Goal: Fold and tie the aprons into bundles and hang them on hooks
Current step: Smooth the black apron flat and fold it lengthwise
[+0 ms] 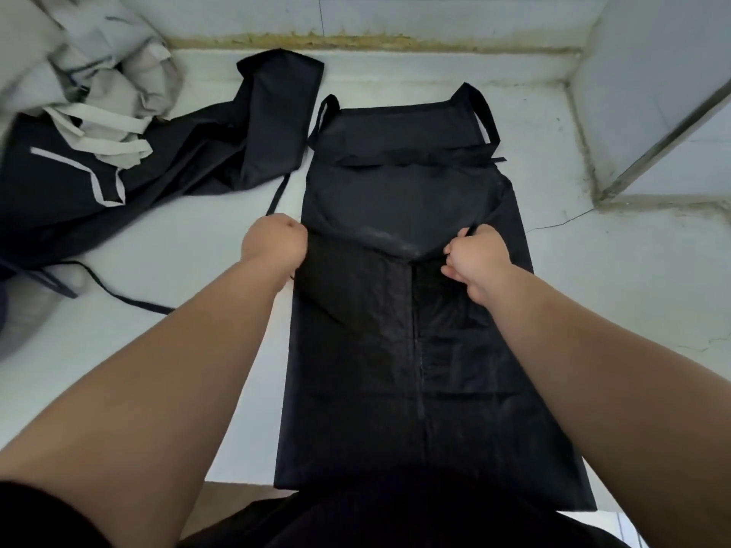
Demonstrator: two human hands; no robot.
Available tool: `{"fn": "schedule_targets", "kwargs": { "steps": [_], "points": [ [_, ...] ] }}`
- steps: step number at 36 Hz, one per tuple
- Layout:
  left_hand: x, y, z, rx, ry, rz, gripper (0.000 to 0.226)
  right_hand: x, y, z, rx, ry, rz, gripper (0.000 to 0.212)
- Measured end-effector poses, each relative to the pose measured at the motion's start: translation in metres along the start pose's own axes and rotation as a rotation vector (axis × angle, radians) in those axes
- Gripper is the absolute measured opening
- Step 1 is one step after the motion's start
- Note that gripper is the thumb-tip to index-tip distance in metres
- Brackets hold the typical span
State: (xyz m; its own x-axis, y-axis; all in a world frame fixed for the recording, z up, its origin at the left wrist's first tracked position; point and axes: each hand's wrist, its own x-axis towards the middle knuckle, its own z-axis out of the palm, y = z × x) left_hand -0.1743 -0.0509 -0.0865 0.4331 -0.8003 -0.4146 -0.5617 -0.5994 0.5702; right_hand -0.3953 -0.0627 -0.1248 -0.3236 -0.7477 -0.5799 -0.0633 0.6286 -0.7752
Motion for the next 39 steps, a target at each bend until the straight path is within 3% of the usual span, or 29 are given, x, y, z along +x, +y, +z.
{"fn": "schedule_targets", "kwargs": {
  "steps": [3,5,7,9,11,14,18,23,25,28,32,35,39],
  "points": [
    [0.002,-0.005,-0.009,0.379,0.169,-0.059,0.027,-0.002,-0.001,0.002,-0.044,0.012,-0.028,0.009],
    [-0.003,-0.007,-0.007,0.491,0.239,-0.026,0.028,-0.003,-0.001,0.003,-0.053,0.018,-0.028,0.003],
    [-0.008,-0.009,-0.001,0.413,0.251,0.142,0.031,-0.002,-0.001,0.003,-0.062,0.021,-0.024,0.006],
    [-0.017,-0.008,0.009,0.243,0.178,0.369,0.031,-0.002,-0.001,0.003,-0.055,0.017,-0.018,0.009],
    [-0.028,-0.005,0.018,0.222,0.075,0.506,0.024,-0.002,0.0,0.004,-0.078,0.019,-0.026,0.014],
    [-0.033,-0.01,0.026,0.418,-0.042,0.415,0.028,-0.002,0.0,0.005,-0.131,0.036,-0.048,0.021],
    [-0.027,-0.025,0.014,0.553,0.077,0.136,0.043,-0.003,0.001,0.008,-0.154,0.066,-0.073,0.021],
    [-0.023,-0.04,-0.006,0.513,0.141,-0.071,0.043,-0.005,0.004,0.014,-0.148,0.113,-0.1,0.004],
    [-0.025,-0.039,-0.007,0.496,0.179,-0.035,0.04,-0.008,0.003,0.014,-0.111,0.108,-0.093,0.005],
    [-0.031,-0.033,0.003,0.374,0.186,0.172,0.042,-0.014,0.0,0.01,-0.029,0.09,-0.082,0.005],
    [-0.046,-0.023,0.026,0.374,-0.045,0.507,0.051,-0.019,-0.003,-0.003,0.077,0.116,-0.05,0.011],
    [-0.056,-0.015,0.043,0.582,-0.187,0.447,0.063,-0.019,-0.004,-0.021,0.173,0.153,-0.01,0.009],
    [-0.059,-0.012,0.055,0.742,-0.22,0.342,0.066,-0.018,-0.006,-0.05,0.316,0.202,0.063,0.008]
  ]
}}
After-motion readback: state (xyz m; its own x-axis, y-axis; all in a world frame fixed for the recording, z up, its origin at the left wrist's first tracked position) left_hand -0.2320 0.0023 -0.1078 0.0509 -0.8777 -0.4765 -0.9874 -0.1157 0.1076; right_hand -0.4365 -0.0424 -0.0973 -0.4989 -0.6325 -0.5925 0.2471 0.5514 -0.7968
